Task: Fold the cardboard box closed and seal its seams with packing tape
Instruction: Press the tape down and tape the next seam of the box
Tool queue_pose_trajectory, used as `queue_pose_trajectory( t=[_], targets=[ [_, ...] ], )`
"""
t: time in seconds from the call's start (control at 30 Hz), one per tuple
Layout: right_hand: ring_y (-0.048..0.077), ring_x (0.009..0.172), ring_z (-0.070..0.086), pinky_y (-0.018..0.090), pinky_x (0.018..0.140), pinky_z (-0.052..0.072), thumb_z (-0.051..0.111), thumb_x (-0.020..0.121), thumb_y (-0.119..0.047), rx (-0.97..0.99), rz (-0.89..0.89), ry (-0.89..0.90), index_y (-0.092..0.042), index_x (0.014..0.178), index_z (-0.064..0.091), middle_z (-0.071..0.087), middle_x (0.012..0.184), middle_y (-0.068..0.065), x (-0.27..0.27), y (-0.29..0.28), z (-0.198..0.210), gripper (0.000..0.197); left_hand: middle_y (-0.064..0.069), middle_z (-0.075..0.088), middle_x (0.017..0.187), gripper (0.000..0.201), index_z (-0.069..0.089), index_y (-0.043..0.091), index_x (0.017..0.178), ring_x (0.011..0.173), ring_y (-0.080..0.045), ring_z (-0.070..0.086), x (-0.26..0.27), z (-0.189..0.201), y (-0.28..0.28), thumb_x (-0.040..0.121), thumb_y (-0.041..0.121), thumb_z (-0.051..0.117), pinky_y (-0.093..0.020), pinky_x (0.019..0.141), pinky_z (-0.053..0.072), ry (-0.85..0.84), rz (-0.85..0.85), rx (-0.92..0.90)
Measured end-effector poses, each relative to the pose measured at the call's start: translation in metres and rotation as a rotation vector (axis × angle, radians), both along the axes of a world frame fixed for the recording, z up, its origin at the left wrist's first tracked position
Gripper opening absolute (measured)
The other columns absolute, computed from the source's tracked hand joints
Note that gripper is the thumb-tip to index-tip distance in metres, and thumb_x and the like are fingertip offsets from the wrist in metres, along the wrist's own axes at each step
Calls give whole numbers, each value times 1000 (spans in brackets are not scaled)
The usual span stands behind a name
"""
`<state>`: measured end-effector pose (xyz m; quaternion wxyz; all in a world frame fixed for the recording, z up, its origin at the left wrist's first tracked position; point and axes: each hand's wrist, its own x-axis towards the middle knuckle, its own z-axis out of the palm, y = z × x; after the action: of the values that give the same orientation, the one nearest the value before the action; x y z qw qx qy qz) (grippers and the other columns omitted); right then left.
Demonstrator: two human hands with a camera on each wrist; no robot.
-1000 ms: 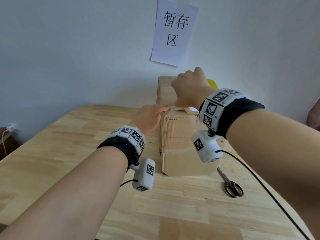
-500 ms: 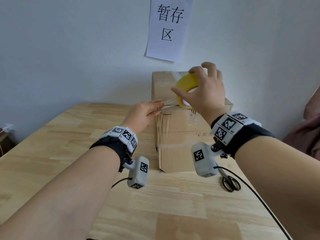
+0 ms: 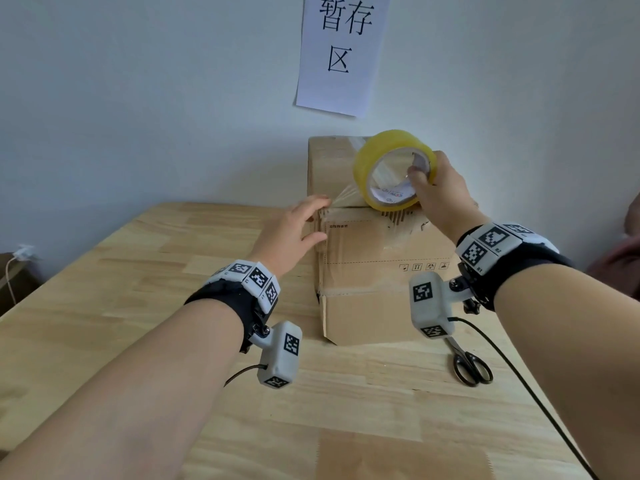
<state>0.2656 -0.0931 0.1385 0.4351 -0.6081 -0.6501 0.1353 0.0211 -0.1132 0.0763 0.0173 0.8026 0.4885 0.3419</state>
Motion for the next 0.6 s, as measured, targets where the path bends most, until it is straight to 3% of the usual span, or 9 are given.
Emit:
queue_pose_trajectory(
  t=[0.17, 0.27, 0.4, 0.6],
  targets=[
    [8, 59, 44, 25, 48, 31, 39, 97, -29, 18, -27, -46, -9, 118, 46, 47, 74, -7, 0, 1, -4, 29, -3, 37, 143, 71, 35, 15, 143, 113, -18, 51, 9, -9, 5, 82, 26, 70, -29, 100, 39, 24, 24, 17],
    [8, 59, 45, 26, 48, 31, 39, 95, -28, 8, -30, -55, -11, 116, 48, 48, 73, -6, 1, 4, -2, 28, 0, 34, 145, 75, 31, 17, 146, 126, -16, 42, 0, -5, 11, 82, 33, 69, -29, 107, 32, 34, -31, -33],
    [8, 56, 43, 25, 47, 30, 40, 95, -25, 71, -70, -43, -8, 113, 51, 46, 69, -6, -2, 5, -7, 27, 3, 32, 151, 56, 32, 24, 146, 138, -12, 31, -12, -5, 15, 95, 29, 53, -29, 114, 23, 14, -93, -48],
    [7, 54, 38, 21, 46, 27, 41, 94, -21, 167, -139, -25, -5, 112, 55, 42, 63, -6, -6, 5, -14, 28, -3, 43, 144, 48, 42, 13, 139, 132, -15, 40, -9, -1, 18, 94, 17, 56, -34, 112, 31, -35, -100, -19]
  ],
)
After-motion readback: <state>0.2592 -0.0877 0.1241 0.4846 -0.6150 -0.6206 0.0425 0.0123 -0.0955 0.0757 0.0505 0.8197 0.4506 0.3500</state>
